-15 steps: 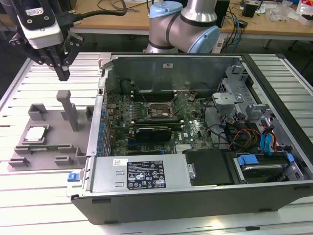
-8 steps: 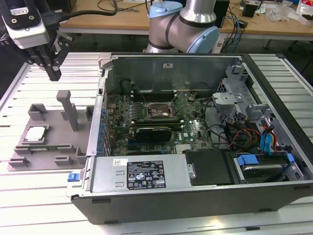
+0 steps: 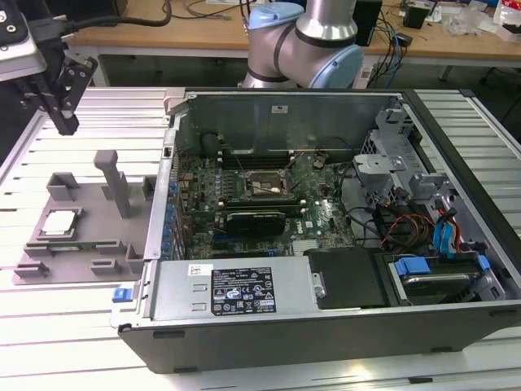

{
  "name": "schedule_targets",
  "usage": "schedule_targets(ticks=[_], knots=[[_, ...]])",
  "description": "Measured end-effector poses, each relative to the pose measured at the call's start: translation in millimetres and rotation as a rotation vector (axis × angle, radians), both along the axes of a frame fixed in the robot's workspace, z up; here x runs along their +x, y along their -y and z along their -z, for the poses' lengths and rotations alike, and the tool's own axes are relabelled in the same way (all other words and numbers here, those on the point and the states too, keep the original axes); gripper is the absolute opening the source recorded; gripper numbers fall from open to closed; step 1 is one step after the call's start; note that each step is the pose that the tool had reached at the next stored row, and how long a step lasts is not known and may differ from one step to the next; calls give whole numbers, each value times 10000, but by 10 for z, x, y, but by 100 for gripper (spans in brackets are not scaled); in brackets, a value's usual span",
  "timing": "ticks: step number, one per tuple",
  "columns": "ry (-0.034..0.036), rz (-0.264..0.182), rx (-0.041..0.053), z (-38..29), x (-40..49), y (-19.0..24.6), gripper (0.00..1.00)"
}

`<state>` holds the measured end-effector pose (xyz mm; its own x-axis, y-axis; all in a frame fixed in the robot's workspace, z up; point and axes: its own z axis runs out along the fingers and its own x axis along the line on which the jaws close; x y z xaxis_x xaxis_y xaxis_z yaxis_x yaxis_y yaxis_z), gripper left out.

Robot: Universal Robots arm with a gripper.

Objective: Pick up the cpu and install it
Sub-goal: 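Reach for the cpu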

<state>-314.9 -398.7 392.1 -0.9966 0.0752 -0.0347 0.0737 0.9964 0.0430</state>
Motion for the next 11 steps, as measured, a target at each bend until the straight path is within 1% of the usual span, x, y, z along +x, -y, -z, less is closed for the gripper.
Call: schedule_targets(ticks=[3, 5, 7, 8, 11], knots=[[-2, 0, -1, 41, -50, 0, 11], [0, 1, 0, 96, -120, 0, 11], [-2, 0, -1, 112, -148, 0, 11], [-2, 0, 0, 130, -179, 0, 11], [-2, 0, 0, 149, -221, 1, 11]])
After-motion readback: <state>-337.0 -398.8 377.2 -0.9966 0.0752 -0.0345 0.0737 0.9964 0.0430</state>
